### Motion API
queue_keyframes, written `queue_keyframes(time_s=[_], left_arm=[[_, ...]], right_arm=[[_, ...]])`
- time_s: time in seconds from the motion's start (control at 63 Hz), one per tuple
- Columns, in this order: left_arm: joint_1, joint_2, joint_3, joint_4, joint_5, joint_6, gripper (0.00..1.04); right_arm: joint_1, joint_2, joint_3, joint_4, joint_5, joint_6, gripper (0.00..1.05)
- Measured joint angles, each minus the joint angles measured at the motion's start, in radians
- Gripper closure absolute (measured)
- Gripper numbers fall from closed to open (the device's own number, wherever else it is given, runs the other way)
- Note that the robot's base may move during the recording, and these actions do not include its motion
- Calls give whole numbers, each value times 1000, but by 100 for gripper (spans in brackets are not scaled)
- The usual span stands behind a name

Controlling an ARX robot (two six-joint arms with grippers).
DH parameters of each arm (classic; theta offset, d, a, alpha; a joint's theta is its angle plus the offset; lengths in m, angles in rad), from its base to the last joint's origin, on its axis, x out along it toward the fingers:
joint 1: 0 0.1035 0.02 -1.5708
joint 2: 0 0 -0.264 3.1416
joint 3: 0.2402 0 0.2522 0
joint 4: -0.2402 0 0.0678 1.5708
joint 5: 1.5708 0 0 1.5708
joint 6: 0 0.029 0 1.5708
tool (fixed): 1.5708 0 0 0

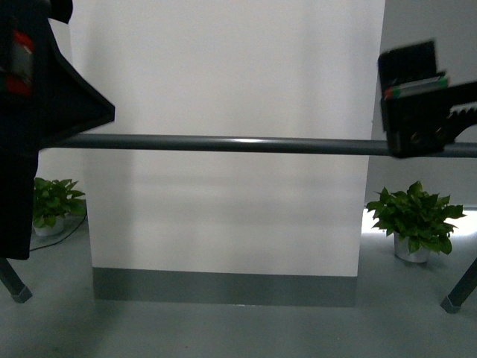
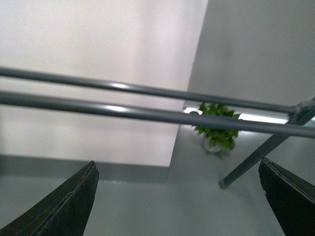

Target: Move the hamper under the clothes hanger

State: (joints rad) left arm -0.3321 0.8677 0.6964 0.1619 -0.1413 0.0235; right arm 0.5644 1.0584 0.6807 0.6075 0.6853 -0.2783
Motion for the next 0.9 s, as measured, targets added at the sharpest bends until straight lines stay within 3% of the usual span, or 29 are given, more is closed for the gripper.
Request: queue_keyframes(time_s=[0.063, 0.127, 0.174, 0.397, 0.508, 0.587, 0.761, 0.841, 0.904], left_arm=[[-9, -64, -58, 19, -107, -4, 26], [7, -113, -118, 40, -145, -8, 35], [27, -144, -163, 55, -143, -13, 42], [135, -268, -380, 114, -45, -23, 86], [167, -311, -430, 125, -18, -24, 102], [185, -336, -460, 127, -1, -25, 101], [222, -394, -523, 127, 40, -25, 101], [288, -425, -546, 127, 125, -25, 101], [316, -443, -559, 126, 135, -26, 101]], right_arm=[[0, -74, 2, -145, -89, 58, 18], [-17, -143, -29, -262, -154, 130, 27], [-35, -178, -63, -293, -182, 165, 32], [-217, -363, -331, -273, -352, 259, 78], [-267, -418, -385, -266, -402, 262, 94], [-298, -450, -420, -264, -431, 262, 104], [-364, -520, -491, -264, -493, 266, 102], [-385, -547, -513, -267, -512, 266, 102], [-405, -572, -531, -272, -533, 266, 102]])
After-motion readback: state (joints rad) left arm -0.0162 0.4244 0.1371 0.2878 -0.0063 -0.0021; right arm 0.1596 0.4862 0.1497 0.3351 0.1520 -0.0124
